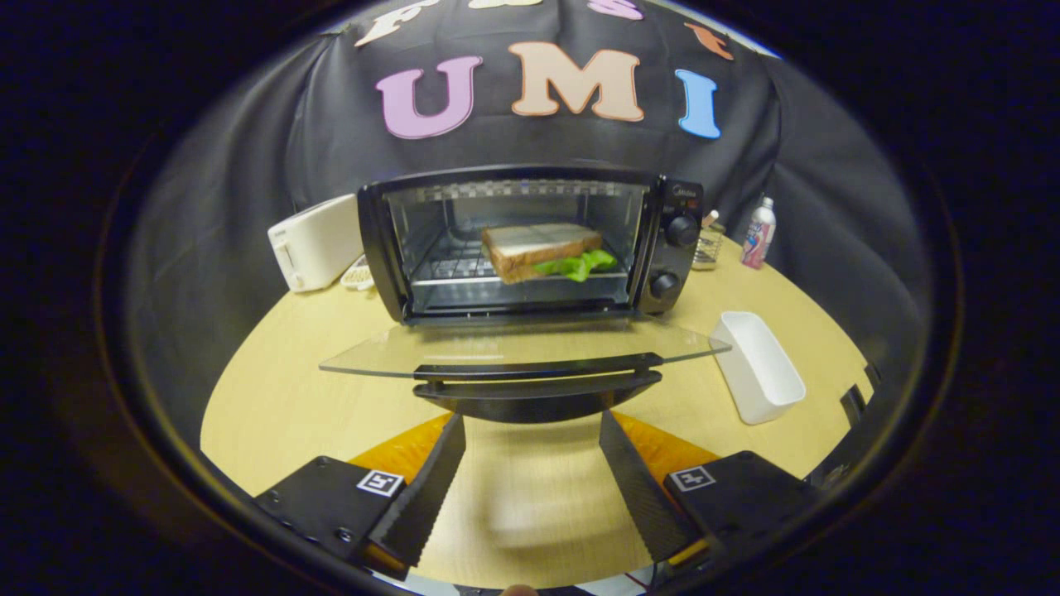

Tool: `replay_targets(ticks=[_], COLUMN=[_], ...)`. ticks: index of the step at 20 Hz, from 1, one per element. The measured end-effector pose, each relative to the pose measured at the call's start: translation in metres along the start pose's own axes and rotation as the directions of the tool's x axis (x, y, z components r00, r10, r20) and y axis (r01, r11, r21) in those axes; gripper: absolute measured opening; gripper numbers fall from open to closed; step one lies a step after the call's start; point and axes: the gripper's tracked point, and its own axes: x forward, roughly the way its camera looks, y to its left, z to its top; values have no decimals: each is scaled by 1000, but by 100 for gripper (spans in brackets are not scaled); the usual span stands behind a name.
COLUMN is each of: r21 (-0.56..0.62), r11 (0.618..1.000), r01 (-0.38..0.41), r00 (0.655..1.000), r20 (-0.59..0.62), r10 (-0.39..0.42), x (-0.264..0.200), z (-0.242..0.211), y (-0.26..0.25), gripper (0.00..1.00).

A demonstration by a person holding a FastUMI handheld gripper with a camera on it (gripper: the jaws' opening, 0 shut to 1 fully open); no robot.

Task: Open the toaster oven, put the food inside, and close the toaster oven door.

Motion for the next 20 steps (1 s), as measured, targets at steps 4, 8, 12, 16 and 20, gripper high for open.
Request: replay_targets(ticks=[4,8,12,16,20], r21=[-12,4,44,28,33], r11=[1000,999,996,996,995], r01=[-17,-42,-81,-86,-95], r00=[997,991,980,971,968], r20=[74,131,188,225,234], r10=[18,41,71,78,85], x=[8,21,31,33,30], z=[41,75,107,127,132], y=[10,24,38,43,45], gripper=[100,100,100,100,100])
